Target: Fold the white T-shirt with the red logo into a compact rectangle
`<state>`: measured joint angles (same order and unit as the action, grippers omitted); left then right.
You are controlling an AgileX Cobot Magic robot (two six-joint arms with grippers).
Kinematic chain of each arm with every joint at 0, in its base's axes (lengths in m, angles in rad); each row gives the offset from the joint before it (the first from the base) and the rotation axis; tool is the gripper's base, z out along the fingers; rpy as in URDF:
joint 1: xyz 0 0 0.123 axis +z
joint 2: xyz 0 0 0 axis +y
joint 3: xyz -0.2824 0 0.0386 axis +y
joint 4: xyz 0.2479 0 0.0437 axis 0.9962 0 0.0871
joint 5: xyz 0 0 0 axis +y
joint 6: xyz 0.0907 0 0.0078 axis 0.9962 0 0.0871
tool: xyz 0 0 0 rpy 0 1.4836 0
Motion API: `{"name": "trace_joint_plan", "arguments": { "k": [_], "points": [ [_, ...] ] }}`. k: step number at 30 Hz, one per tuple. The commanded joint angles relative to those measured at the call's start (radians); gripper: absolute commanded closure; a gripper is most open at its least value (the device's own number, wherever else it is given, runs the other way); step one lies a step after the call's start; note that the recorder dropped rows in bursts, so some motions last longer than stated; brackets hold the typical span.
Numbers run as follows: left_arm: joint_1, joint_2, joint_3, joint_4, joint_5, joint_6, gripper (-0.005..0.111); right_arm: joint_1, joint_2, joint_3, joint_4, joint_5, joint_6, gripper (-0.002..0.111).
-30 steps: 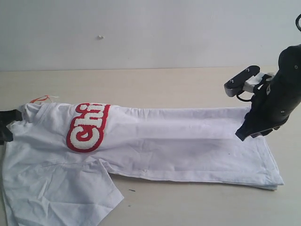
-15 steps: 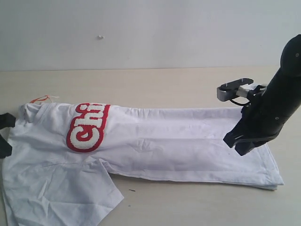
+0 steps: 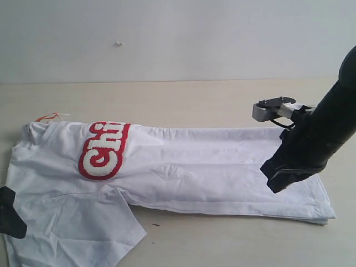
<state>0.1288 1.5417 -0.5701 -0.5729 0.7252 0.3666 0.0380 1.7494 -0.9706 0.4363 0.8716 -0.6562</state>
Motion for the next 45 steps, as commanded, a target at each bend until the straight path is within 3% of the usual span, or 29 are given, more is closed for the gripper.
{"name": "trace_joint_plan", "arguments": {
  "k": [1,23,29,31,33,34,40,45],
  "points": [
    [0.001,-0.007,0.040,-0.002,-0.002,-0.007,0.033,-0.003,-0.029,0.006,0.026,0.001,-0.016,0.108],
    [-0.008,0.105,0.071,-0.211,0.020,0.147,0.036,-0.003,-0.039,0.006,0.035,-0.010,-0.032,0.108],
    [-0.164,0.179,0.071,-0.260,-0.041,0.175,0.037,-0.003,-0.039,0.006,0.035,-0.010,-0.032,0.108],
    [-0.210,0.193,0.071,-0.280,-0.077,0.175,0.044,-0.003,-0.039,0.006,0.035,-0.010,-0.032,0.108],
    [-0.232,0.196,0.071,-0.295,-0.104,0.175,0.077,-0.003,-0.039,0.006,0.035,-0.010,-0.032,0.108],
    [-0.232,0.196,0.071,-0.312,-0.111,0.184,0.102,-0.003,-0.039,0.006,0.035,-0.010,-0.032,0.108],
    [-0.227,0.196,0.070,-0.369,-0.050,0.292,0.107,-0.003,-0.039,0.006,0.035,-0.010,-0.032,0.108],
    [-0.227,0.189,0.046,-0.467,0.127,0.412,0.107,-0.003,-0.039,0.006,0.035,-0.010,-0.032,0.108]
  ]
}}
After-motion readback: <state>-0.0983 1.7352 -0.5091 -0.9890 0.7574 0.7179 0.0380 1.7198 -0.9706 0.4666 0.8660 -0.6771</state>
